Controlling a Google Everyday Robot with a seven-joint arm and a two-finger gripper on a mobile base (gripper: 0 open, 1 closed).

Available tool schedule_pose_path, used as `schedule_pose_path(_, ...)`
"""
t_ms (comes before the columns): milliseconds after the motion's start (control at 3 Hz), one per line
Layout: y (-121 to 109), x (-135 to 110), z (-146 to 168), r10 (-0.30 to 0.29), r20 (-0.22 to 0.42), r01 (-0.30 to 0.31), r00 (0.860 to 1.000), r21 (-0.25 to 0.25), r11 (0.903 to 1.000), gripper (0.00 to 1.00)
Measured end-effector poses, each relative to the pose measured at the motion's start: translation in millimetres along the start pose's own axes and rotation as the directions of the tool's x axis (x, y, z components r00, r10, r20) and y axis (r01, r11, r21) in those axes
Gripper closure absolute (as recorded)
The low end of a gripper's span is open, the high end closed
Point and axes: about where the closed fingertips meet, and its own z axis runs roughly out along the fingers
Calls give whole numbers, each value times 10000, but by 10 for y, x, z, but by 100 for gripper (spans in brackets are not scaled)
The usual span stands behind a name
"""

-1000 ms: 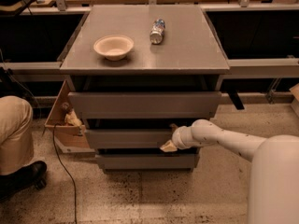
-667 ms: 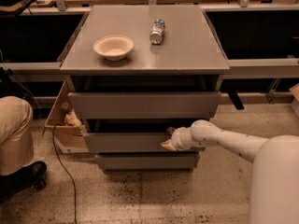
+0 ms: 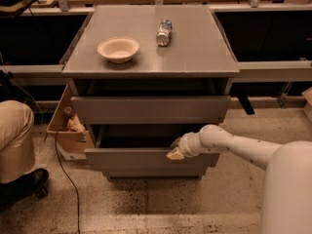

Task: Open middle drawer

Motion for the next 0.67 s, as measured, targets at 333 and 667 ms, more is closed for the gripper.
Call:
schedule_pose_path(333, 431, 42, -2, 351, -67, -356, 9994, -858, 9957, 22)
schedule_pose_path(667, 498, 30, -26, 412, -81, -418, 9991, -1005, 9941, 0)
